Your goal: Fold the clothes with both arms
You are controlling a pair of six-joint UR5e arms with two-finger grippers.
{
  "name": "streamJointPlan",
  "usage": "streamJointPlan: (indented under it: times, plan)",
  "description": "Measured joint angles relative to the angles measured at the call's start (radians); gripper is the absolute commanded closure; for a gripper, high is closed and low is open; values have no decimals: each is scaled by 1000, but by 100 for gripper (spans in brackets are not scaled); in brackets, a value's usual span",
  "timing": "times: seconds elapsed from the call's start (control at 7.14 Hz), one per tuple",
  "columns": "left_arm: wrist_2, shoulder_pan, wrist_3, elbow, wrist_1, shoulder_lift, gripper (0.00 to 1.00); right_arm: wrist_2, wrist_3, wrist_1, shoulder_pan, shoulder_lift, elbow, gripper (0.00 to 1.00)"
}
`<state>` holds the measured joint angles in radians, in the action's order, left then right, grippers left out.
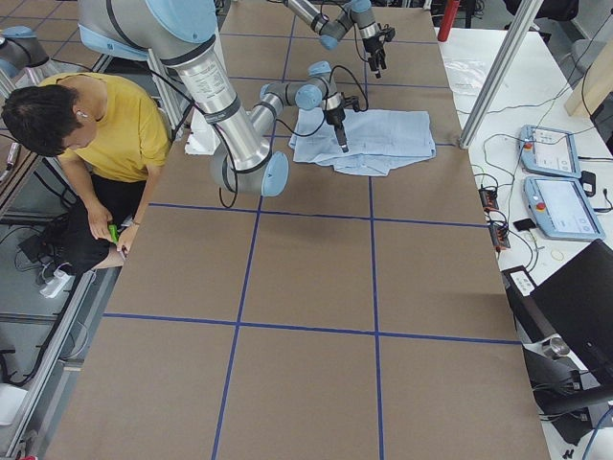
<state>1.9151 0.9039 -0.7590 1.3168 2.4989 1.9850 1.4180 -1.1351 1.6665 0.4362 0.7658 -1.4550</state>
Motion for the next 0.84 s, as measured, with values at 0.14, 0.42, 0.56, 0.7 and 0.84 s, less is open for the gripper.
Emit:
streamJointPlan:
  times: [0.14,0.42,0.56,0.7,0.84]
  plan:
    - [0,0,0,0,0,0,0,0,7,1,0,-7,19,0]
    - [0,0,0,0,0,1,0,-1,12,3,1,-19,51,0]
    - [0,0,0,0,0,1,0,-1,14,4,1,-23,63,0]
    - [0,0,0,0,0,1,0,-1,25,10,3,-26,68,0]
    - [-1,0,0,0,0,1,0,-1,43,25,9,-27,70,0]
